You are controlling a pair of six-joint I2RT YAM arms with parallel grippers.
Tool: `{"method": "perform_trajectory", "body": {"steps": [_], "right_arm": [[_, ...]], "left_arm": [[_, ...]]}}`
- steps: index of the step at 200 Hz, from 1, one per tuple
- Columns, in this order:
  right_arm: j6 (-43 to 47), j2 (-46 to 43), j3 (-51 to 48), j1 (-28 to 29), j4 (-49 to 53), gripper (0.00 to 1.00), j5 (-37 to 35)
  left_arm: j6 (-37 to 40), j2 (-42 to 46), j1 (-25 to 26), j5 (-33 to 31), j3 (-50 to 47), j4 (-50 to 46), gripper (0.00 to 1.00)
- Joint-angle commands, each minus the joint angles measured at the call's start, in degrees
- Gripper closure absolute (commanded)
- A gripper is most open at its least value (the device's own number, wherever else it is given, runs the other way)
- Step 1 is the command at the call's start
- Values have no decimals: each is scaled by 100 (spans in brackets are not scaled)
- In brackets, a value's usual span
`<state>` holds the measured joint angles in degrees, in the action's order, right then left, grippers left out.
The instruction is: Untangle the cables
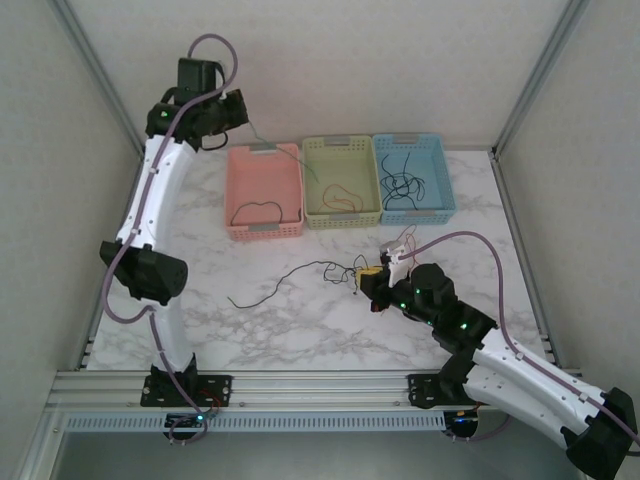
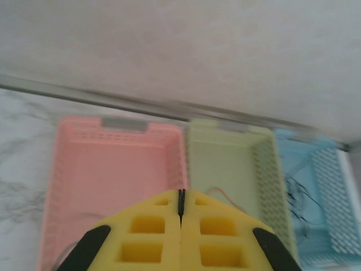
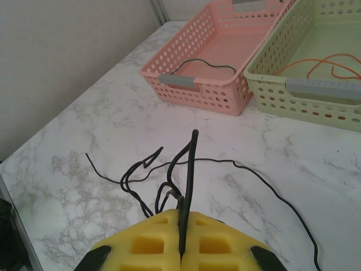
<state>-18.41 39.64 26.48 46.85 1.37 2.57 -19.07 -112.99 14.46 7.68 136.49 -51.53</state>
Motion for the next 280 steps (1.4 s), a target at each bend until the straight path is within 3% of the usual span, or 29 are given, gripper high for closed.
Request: {"method": "perform_trajectory", "body": {"steps": [1,16,50,100,130,156,214,280], "right_arm": [[139,-8,-76,-31,-5,100,-81],[149,-7,-96,-36,-31,100,-85],[113,-56,-110,-33,-26,100,-76],[132,-17,-117,-32,-11,100,-73],[138,16,-127,-35,-31,100,-77],[154,89,-126,-40,-70,100,-78],[167,147,-126,-43,-93,100,-54],[164,198,-126,-36,-125,100,-66]], "left_arm": [[123,316,9,763,-110,-740,100],[139,521,-2,307,-493,-422,100],[176,298,-40,-665,-392,-419,100],[127,-7,-48,-1276,-665,161,100],[139,-347,-12,-1242,-860,340,100],[237,-418,146,-1451,-1658,850,100],[53,-727,628,-1296,-3069,1652,100],[122,-1066,646,-1279,-3101,1544,100]]}}
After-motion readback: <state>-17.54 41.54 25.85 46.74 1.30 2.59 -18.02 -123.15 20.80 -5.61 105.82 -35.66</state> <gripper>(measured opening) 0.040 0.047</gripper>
